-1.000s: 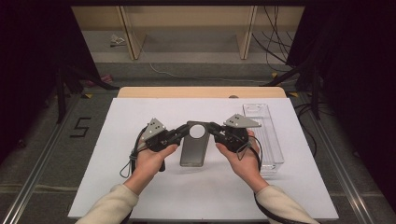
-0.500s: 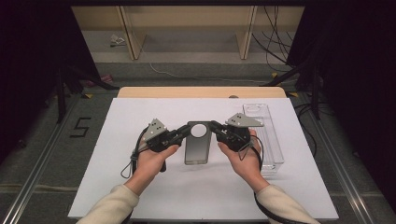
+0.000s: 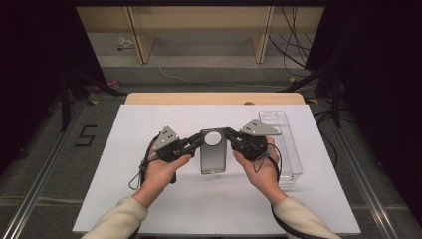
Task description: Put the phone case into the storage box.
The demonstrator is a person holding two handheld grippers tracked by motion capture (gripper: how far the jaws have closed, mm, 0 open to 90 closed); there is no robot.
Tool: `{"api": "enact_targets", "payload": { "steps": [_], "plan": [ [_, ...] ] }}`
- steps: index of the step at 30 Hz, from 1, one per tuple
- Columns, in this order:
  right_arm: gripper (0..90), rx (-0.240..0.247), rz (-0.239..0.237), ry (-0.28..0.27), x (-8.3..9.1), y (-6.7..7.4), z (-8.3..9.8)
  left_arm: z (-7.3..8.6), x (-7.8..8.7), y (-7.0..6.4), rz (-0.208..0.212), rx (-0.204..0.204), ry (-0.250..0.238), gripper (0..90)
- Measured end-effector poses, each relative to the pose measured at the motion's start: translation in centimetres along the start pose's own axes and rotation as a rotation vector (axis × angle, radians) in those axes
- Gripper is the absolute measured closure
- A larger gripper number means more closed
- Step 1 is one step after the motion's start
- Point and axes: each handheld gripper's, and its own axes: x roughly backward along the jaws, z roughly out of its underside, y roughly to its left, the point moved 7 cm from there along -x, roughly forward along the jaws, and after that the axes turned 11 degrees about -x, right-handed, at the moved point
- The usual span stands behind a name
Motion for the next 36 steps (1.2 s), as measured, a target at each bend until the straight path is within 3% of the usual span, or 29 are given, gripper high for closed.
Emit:
{"api": "enact_targets", "payload": {
  "steps": [5,8,11,15,20,26,36],
  "plan": [
    [83.4,-0.002,0.015,-0.010,0.1,-0.4,-0.2,0.1,0.2,0.1,0.023,0.001,0.019,58.0],
    [83.5,-0.005,0.023,-0.015,0.2,-0.6,-0.3,0.1,0.3,-0.3,0.054,-0.018,0.042,44.4],
    [83.5,-0.010,0.029,-0.018,0.3,-0.8,-0.4,0.1,0.6,-0.6,0.068,-0.077,0.069,31.6],
    [83.5,-0.008,0.035,-0.020,0.3,-1.0,-0.5,0.1,0.9,-0.7,0.032,-0.150,0.112,16.4],
    [83.6,-0.006,0.042,-0.025,0.5,-1.1,-0.6,0.5,1.6,-0.6,0.021,-0.198,0.148,9.8],
    [83.7,-0.007,0.052,-0.031,0.6,-1.4,-0.9,1.2,2.3,-0.1,0.002,-0.216,0.183,3.2],
    [83.7,-0.014,0.064,-0.042,0.9,-1.7,-1.2,1.9,3.6,0.6,-0.020,-0.238,0.209,0.0]
  ]
}}
